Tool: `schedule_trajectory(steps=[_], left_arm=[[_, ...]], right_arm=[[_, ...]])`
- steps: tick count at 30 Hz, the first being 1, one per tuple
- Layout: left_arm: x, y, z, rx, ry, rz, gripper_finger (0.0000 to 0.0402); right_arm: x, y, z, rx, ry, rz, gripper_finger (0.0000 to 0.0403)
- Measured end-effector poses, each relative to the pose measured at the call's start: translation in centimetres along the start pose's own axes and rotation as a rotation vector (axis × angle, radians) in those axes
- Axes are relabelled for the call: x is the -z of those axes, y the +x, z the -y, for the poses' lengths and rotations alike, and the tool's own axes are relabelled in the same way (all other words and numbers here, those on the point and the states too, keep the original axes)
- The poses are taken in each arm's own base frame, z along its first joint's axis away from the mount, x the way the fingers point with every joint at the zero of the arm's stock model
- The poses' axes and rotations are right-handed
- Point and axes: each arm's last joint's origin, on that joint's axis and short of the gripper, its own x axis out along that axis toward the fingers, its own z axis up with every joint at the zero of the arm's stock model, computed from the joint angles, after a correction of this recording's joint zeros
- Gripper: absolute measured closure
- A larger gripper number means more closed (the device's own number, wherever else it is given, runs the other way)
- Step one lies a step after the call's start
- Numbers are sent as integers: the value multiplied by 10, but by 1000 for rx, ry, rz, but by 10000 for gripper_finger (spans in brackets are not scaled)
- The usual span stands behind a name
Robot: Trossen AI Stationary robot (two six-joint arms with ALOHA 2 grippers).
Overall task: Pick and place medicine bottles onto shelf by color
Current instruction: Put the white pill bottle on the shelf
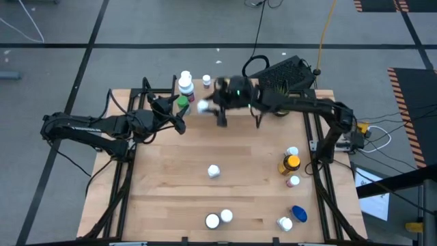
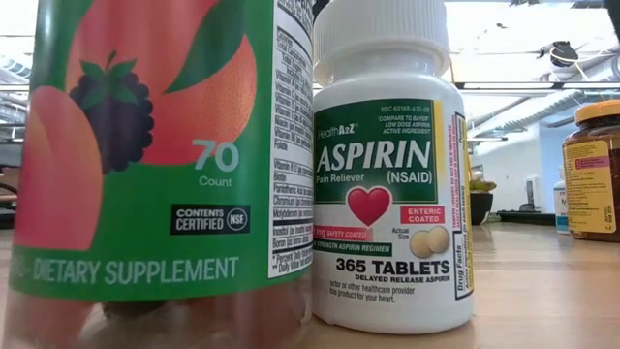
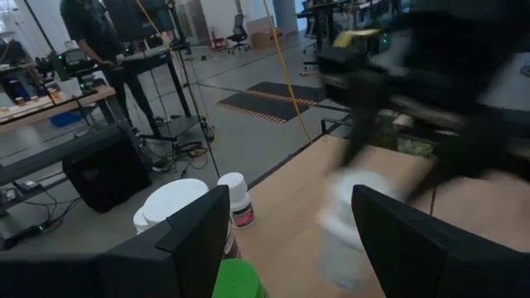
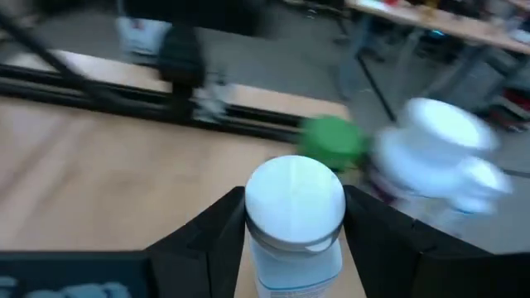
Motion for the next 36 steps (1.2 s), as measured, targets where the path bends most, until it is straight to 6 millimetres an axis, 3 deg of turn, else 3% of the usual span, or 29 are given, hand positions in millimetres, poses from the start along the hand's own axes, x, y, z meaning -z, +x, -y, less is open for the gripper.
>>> schedule_trajectory(steps=[7,13,19,28,33,36], left_arm=[[1,0,0,0,16,-5,144],[0,0,0,-5,25,-3,144],[1,0,0,-5,32,-4,144],[1,0,0,-6,33,-5,144],[1,0,0,-5,39,-6,144],[3,0,0,-5,53,-19,144]], right_arm=[[29,12,65,55,72,-22,224],[53,25,95,36,154,2,224],[65,27,105,50,178,-18,222],[66,25,105,50,199,-38,173],[49,10,100,50,193,-19,159],[31,-7,87,17,191,-33,158]])
